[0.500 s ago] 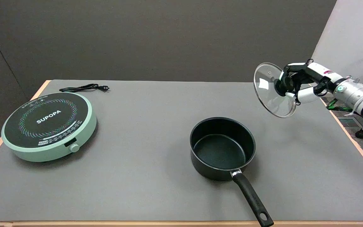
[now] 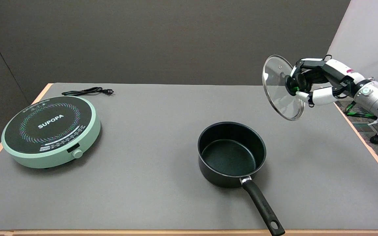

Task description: Place the pot lid onto the pot.

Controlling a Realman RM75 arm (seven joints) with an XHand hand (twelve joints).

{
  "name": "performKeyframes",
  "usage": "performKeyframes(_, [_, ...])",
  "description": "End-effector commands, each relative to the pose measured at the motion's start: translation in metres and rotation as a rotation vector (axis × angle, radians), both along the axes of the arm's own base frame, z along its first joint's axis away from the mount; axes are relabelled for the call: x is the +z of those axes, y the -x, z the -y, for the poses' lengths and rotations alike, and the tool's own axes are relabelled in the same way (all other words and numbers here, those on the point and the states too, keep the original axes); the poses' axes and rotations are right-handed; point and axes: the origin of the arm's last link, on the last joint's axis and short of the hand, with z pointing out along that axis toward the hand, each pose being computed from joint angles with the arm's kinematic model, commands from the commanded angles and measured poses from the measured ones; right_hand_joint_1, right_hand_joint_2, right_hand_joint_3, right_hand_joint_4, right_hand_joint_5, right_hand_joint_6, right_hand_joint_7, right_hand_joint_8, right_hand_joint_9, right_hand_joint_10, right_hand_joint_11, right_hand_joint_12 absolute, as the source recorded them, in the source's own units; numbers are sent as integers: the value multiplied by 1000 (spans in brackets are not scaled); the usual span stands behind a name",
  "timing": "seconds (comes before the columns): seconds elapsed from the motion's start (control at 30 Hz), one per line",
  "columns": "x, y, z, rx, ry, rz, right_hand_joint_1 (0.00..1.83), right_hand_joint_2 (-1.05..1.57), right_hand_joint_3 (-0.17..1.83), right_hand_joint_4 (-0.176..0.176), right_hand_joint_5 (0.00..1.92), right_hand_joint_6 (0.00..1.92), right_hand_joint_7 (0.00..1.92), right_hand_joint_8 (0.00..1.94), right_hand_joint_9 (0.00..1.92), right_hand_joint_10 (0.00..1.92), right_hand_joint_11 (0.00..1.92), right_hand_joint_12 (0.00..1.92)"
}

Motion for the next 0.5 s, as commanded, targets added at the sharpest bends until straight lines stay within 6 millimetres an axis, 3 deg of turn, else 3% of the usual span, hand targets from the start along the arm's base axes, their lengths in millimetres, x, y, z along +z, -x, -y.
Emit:
performKeyframes(0.03, [-30,-18,-26,39,-14,305,1370,768,788,176,577,1500,913,1367,812,1658,668,1279])
performKeyframes(0.23, [-37,-1,-25,45,-23,443,1369,767,804,176,571,1516,905,1388,807,1681,657,1350])
performKeyframes(0.5, [-42,5,-28,87,-40,491,1367,772,804,176,562,1522,897,1402,799,1697,632,1382])
